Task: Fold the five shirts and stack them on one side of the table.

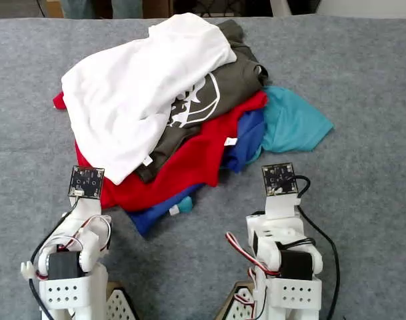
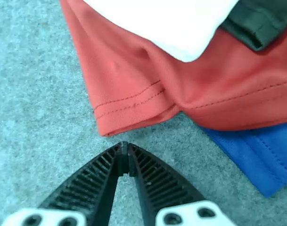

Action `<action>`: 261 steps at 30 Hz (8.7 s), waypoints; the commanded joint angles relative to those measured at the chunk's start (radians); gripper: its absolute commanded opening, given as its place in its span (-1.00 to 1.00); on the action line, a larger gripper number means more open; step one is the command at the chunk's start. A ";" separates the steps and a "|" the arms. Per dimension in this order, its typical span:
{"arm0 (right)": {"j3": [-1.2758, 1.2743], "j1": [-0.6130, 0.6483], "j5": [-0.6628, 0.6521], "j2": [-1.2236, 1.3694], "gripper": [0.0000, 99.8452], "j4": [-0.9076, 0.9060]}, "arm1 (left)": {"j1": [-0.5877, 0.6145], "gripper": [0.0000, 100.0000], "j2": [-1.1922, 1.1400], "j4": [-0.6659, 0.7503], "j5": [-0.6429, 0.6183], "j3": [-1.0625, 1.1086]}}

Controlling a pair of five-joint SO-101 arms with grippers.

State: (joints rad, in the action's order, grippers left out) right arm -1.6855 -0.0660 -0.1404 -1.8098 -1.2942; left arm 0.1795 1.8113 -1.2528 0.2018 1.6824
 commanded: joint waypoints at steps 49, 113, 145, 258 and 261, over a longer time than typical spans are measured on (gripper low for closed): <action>0.545 0.083 -0.275 -0.036 -0.83 0.374 | 0.381 -0.94 -0.057 0.048 0.261 -0.661; 3.358 0.560 -0.046 2.643 -0.97 -0.437 | 0.760 -0.94 -0.971 -0.315 0.144 -1.109; 2.241 0.620 -0.048 1.781 -0.54 -0.473 | 0.762 -0.94 -0.971 -0.315 0.150 -1.113; 0.931 -0.470 -0.026 1.738 -0.97 0.572 | -0.314 -0.39 -2.154 -0.169 -0.216 -2.061; 0.846 -0.448 -0.026 1.748 -0.97 0.707 | -0.314 -0.39 -2.309 -0.169 -0.216 -2.193</action>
State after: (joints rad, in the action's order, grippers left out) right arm -0.7818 -0.5554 -0.1619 -0.0637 -0.6897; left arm -0.1289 -0.4012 -1.4293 -0.0115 -0.3567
